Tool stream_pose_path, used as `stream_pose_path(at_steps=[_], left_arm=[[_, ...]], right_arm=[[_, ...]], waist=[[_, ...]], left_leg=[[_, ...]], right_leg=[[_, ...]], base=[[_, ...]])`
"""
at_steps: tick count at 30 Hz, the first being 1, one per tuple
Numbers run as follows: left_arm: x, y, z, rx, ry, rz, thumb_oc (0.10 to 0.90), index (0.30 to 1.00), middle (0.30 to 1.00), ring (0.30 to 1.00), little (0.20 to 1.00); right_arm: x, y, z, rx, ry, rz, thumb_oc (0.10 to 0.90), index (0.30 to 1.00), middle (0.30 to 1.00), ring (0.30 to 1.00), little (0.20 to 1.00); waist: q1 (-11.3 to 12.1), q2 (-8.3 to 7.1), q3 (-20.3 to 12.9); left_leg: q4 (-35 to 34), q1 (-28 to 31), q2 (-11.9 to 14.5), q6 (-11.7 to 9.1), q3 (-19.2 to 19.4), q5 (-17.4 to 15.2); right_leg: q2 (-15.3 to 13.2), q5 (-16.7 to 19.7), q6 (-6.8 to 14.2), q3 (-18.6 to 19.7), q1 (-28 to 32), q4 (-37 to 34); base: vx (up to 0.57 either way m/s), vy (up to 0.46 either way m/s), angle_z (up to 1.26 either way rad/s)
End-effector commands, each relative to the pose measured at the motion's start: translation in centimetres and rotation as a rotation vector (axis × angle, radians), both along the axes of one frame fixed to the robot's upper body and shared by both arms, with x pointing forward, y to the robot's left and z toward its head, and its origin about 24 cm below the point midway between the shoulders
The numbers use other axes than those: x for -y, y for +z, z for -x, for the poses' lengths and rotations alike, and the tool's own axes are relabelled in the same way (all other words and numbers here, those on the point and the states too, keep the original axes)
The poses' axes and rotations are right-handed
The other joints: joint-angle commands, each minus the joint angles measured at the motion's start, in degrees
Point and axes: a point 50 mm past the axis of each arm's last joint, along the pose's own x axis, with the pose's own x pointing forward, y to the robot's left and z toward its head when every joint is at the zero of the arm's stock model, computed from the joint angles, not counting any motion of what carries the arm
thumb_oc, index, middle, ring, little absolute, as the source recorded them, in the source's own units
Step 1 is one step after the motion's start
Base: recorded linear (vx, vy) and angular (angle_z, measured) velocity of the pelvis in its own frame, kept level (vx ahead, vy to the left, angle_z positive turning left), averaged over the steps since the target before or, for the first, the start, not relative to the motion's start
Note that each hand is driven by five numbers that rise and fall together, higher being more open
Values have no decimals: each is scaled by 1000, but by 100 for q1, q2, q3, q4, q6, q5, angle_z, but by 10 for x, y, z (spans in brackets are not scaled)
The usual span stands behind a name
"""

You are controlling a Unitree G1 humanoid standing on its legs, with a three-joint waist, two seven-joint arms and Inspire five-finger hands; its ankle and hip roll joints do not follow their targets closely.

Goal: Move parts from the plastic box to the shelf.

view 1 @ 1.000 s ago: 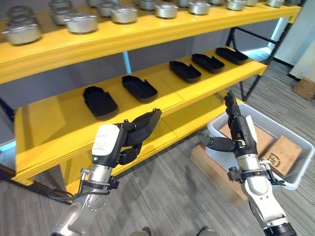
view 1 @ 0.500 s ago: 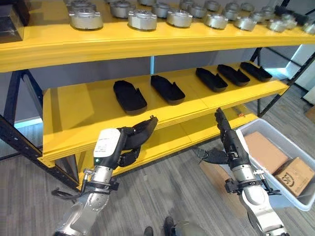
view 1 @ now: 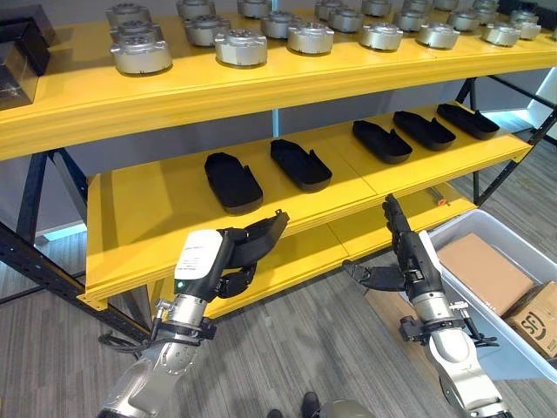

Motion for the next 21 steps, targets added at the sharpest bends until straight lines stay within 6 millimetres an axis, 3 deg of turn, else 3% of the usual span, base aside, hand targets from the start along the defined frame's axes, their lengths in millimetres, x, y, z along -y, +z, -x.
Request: stream_pose_path(at_steps=[1, 2, 3, 4, 5, 6, 7, 8, 10, 13, 17, 21], left_arm=[[21, 66, -12, 337, -119, 164, 400, 300, 300, 300, 300], [20, 67, -13, 339, -114, 172, 400, 300, 300, 300, 300], [19, 67, -12, 349, -106, 184, 400, 300, 300, 300, 300], [19, 67, -12, 349, -105, 184, 400, 300, 300, 300, 300], [19, 70, -11, 367, -103, 203, 400, 300, 300, 300, 300], [19, 72, -11, 381, -107, 206, 400, 300, 300, 300, 300], [20, 74, -12, 391, -115, 208, 400, 300, 300, 300, 300], [21, 75, -13, 392, -115, 209, 400, 300, 300, 300, 300], [24, 77, -16, 399, -130, 215, 400, 300, 300, 300, 300], [22, 72, -14, 381, -123, 202, 400, 300, 300, 300, 300], [21, 73, -12, 376, -129, 193, 400, 300, 300, 300, 300], [17, 74, -11, 382, -114, 184, 400, 300, 300, 300, 300]], right_arm=[[1, 68, -13, 354, 33, -41, 900, 1000, 1000, 1000, 1000], [2, 68, -13, 355, 28, -36, 900, 1000, 1000, 1000, 1000], [2, 68, -13, 356, 24, -35, 900, 1000, 1000, 1000, 1000], [2, 68, -13, 356, 24, -35, 900, 1000, 1000, 1000, 1000], [4, 67, -12, 352, 10, -35, 900, 1000, 1000, 1000, 1000], [6, 65, -10, 348, -2, -37, 900, 1000, 1000, 1000, 1000], [8, 64, -9, 346, -8, -38, 900, 1000, 1000, 1000, 1000], [8, 65, -9, 347, -9, -37, 900, 1000, 1000, 1000, 1000], [10, 61, -6, 332, -15, -43, 900, 1000, 1000, 1000, 1000], [13, 56, -1, 310, -32, -28, 900, 1000, 1000, 1000, 1000], [15, 49, 4, 291, -66, -41, 900, 1000, 1000, 1000, 1000], [15, 48, 5, 283, -72, -43, 900, 1000, 1000, 1000, 1000]], waist=[[-21, -164, -94], [-59, -195, -112], [-91, -218, -137], [-85, -217, -135], [-146, -136, -177], [-195, -34, -189], [-239, 56, -175], [-241, 68, -190], [-269, 224, -120], [-235, 381, -159], [-119, 232, -111], [-77, 110, -111]], left_leg=[[1245, -421, 425, -382, 269, -202], [1222, -362, 675, -353, 349, -288], [1065, -275, 1107, -350, 390, -284], [1060, -267, 1111, -352, 396, -287], [501, -137, 1840, -405, 406, -1], [-99, -50, 2273, -499, 430, 349], [-579, 8, 2574, -573, 515, 705], [-695, 43, 2589, -594, 522, 776], [-1202, 81, 2952, -746, 649, 1391], [-1565, 298, 2904, -903, 819, 1158], [-1102, 249, 2531, -881, 800, 694], [-883, 259, 2342, -831, 815, 427]], right_leg=[[-220, 305, 407, 19, 326, -442], [-270, 282, 423, 5, 285, -390], [-365, 255, 454, -3, 218, -279], [-362, 249, 452, 3, 216, -270], [-491, 144, 557, -29, 112, -121], [-535, 30, 619, -73, 6, 65], [-581, -69, 652, -118, -136, 297], [-569, -99, 639, -127, -180, 355], [-714, -248, 724, -177, -431, 774], [-810, -396, 839, -181, -559, 1032], [-1135, -201, 993, -277, -124, 712], [-1250, -57, 1087, -219, 72, 468]], base=[[-79, -16, 53], [12, 22, 33], [24, 30, 25], [20, 133, 31], [11, 195, 34], [-13, 265, 28], [-15, 140, 37], [-53, 149, 63], [-36, 229, 56], [68, 223, 13], [134, 201, 9], [74, 121, 33]])
